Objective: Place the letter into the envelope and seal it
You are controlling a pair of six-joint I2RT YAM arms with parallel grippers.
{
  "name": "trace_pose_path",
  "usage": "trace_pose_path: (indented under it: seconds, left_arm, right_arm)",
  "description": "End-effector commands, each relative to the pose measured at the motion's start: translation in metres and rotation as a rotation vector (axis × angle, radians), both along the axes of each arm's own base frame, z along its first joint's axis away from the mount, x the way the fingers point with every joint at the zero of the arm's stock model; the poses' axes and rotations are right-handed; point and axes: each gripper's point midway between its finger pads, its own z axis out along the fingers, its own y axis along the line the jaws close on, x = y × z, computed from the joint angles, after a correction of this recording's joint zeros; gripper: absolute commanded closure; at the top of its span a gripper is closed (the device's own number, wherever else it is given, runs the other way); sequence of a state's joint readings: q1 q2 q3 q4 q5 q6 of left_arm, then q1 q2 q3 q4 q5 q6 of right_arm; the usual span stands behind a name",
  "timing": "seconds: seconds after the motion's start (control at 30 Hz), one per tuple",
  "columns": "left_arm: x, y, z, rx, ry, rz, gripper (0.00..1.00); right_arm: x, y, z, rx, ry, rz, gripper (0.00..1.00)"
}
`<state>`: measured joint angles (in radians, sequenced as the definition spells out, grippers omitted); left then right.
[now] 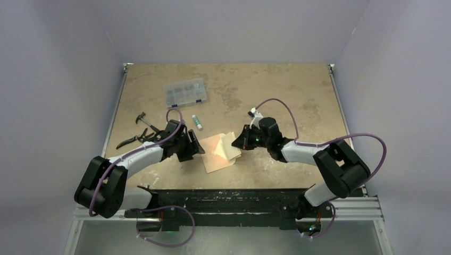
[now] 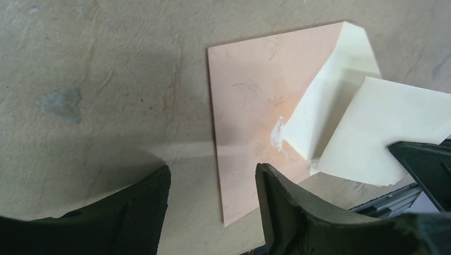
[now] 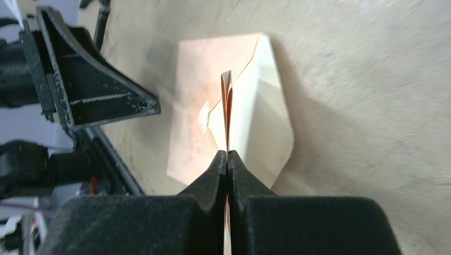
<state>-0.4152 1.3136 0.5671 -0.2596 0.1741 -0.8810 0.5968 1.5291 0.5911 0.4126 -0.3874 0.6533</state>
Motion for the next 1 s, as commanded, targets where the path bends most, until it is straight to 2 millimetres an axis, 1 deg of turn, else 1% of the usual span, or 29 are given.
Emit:
trace_pose_path:
  seconds: [0.0,0.1,0.2,0.27,0.43,0.53,0.67,0.73,0.8,0.83,0.97]
  left_arm:
    - [0.025,-0.011,0.003,-0.049,-0.101,0.051,0.41]
    - [0.028,-0.012,-0.007,-0.025,-0.073,0.046,0.44]
    - [0.024,-0.009,-0.017,0.003,-0.034,0.038,0.47]
    - [0.020,-0.005,-0.021,0.025,-0.019,0.043,0.47]
    - [0.014,-0.002,-0.020,0.008,-0.043,0.058,0.45]
    - [0.008,0.002,-0.024,0.015,-0.036,0.063,0.45]
    - [0.004,0.000,-0.027,0.011,-0.010,0.056,0.46]
    - [0.002,-0.004,-0.026,-0.011,0.005,0.050,0.47]
    - [0.001,-0.008,-0.027,-0.029,0.016,0.044,0.52]
    - [0.000,-0.009,-0.027,-0.031,0.022,0.044,0.53]
    - [-0.005,-0.011,-0.032,-0.032,0.061,0.055,0.56]
  right_arm:
    - [0.037,-0.009,0.035,0.062,-0.224,-0.154,1.00]
    - [0.039,-0.010,0.039,0.092,-0.276,-0.169,1.00]
    - [0.039,-0.010,0.033,0.079,-0.282,-0.170,1.00]
    - [0.034,-0.012,0.026,0.076,-0.288,-0.168,1.00]
    - [0.018,-0.011,0.016,0.089,-0.289,-0.114,1.00]
    - [0.012,-0.008,0.007,0.076,-0.264,-0.081,1.00]
    - [0.008,-0.007,-0.007,0.049,-0.219,-0.065,1.00]
    - [0.004,-0.007,-0.011,0.051,-0.202,-0.055,1.00]
    - [0.001,-0.007,-0.017,0.049,-0.187,-0.050,1.00]
    - [-0.001,-0.007,-0.021,0.044,-0.174,-0.049,1.00]
    - [-0.001,-0.007,-0.029,0.045,-0.108,-0.085,1.00]
